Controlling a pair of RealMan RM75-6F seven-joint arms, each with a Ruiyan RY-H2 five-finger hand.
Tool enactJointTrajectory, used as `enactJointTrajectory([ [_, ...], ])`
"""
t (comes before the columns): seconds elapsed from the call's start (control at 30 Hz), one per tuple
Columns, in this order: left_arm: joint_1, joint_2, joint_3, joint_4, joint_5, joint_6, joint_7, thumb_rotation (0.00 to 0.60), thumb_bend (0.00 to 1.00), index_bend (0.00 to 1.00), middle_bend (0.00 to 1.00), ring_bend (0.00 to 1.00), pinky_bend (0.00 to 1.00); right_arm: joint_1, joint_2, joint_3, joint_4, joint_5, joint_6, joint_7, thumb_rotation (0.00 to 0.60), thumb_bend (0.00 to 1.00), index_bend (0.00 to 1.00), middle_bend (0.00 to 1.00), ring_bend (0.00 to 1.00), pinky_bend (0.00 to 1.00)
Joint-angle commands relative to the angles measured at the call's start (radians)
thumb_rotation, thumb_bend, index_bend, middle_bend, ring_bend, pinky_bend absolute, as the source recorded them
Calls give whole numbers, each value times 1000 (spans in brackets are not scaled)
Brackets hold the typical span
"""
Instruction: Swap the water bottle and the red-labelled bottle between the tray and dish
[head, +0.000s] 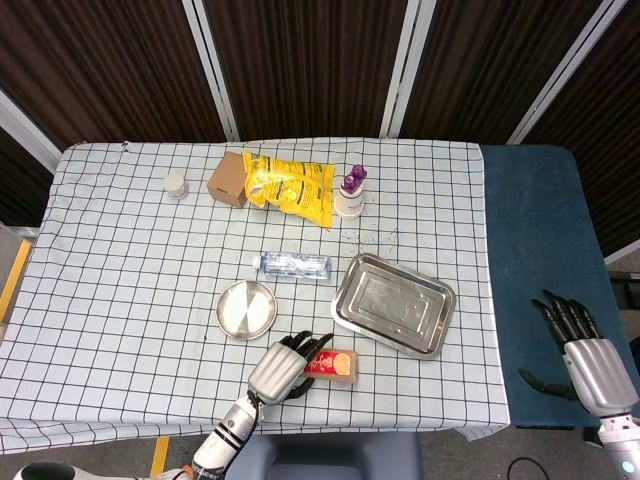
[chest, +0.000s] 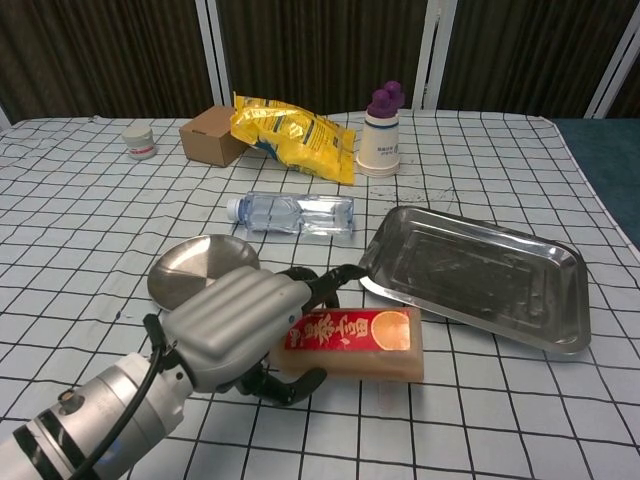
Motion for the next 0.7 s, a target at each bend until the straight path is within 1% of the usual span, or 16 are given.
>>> enactJointTrajectory([
  [0.03, 4, 14, -6, -29, -6, -2, 22, 600, 419, 13, 158, 144, 367, -2, 1, 3, -1, 0, 1, -1, 600, 315, 0, 0, 0, 0],
  [0.23, 4, 32, -20, -78, -31, -22, 39, 600, 398, 0, 123, 105, 322, -3, 1, 6, -2, 0, -11, -3, 600, 315, 0, 0, 0, 0],
  [0.3, -3, 41, -35, -90, -12, -9, 29, 600, 397, 0, 121, 103, 308, -3, 3, 7, -2, 0, -14, -2, 600, 314, 0, 0, 0, 0],
  [0.37, -17, 57, -61, -102, 8, 3, 20, 600, 398, 0, 120, 101, 302, -5, 4, 12, -2, 6, -13, 2, 600, 314, 0, 0, 0, 0],
  [0.4, -27, 68, -78, -105, 13, 1, 26, 600, 398, 0, 118, 97, 298, -5, 4, 13, -1, 7, -14, 4, 600, 315, 0, 0, 0, 0],
  [0.47, -61, 95, -131, -104, 12, -15, 60, 600, 400, 0, 110, 86, 290, -4, 5, 15, 0, 9, -18, 7, 600, 314, 0, 0, 0, 0],
  [0.53, -93, 106, -184, -85, -16, -47, 73, 600, 401, 0, 99, 73, 283, -3, 4, 18, 0, 13, -23, 9, 600, 315, 0, 0, 0, 0],
  [0.57, -118, 107, -220, -56, -41, -73, 77, 600, 401, 0, 94, 69, 282, -2, 3, 22, 0, 19, -26, 8, 600, 315, 0, 0, 0, 0],
  [0.6, -138, 106, -247, -28, -62, -96, 74, 600, 400, 0, 86, 62, 278, -1, 2, 25, 1, 24, -31, 5, 600, 315, 0, 0, 0, 0],
  [0.7, -204, 93, -323, 90, -140, -176, 41, 600, 399, 0, 38, 15, 208, 5, -1, 31, -1, 33, -43, 5, 600, 315, 0, 0, 0, 0],
])
